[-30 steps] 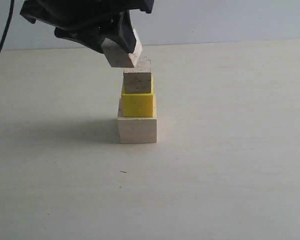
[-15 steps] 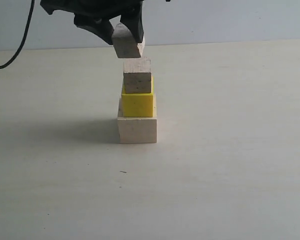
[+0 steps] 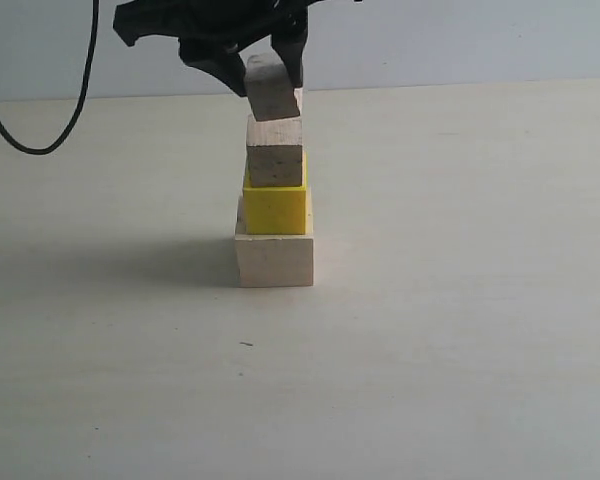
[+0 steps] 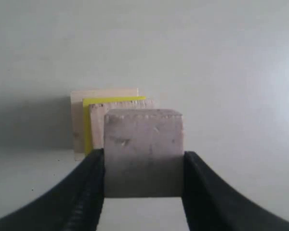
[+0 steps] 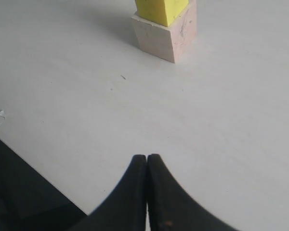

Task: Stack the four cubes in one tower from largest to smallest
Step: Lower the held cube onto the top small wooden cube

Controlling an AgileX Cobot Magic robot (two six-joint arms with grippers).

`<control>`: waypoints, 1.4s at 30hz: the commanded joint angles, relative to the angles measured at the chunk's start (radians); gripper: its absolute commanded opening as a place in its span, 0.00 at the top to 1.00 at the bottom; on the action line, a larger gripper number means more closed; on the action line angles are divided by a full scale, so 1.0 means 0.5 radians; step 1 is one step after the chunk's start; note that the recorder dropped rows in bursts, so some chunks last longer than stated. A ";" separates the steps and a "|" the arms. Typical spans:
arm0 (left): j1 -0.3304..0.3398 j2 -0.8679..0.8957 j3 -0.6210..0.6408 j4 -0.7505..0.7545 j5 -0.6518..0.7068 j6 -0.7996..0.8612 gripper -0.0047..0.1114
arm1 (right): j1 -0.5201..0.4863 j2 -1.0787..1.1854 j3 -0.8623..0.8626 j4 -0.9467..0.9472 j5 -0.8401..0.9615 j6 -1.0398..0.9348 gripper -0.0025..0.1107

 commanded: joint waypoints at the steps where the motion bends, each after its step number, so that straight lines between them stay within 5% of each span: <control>1: -0.005 -0.002 -0.017 0.010 -0.001 -0.043 0.96 | 0.003 -0.013 0.011 -0.009 -0.030 -0.018 0.98; 42: -0.005 -0.002 0.050 0.077 -0.001 -0.044 0.96 | 0.003 -0.013 0.011 -0.005 -0.030 -0.059 0.98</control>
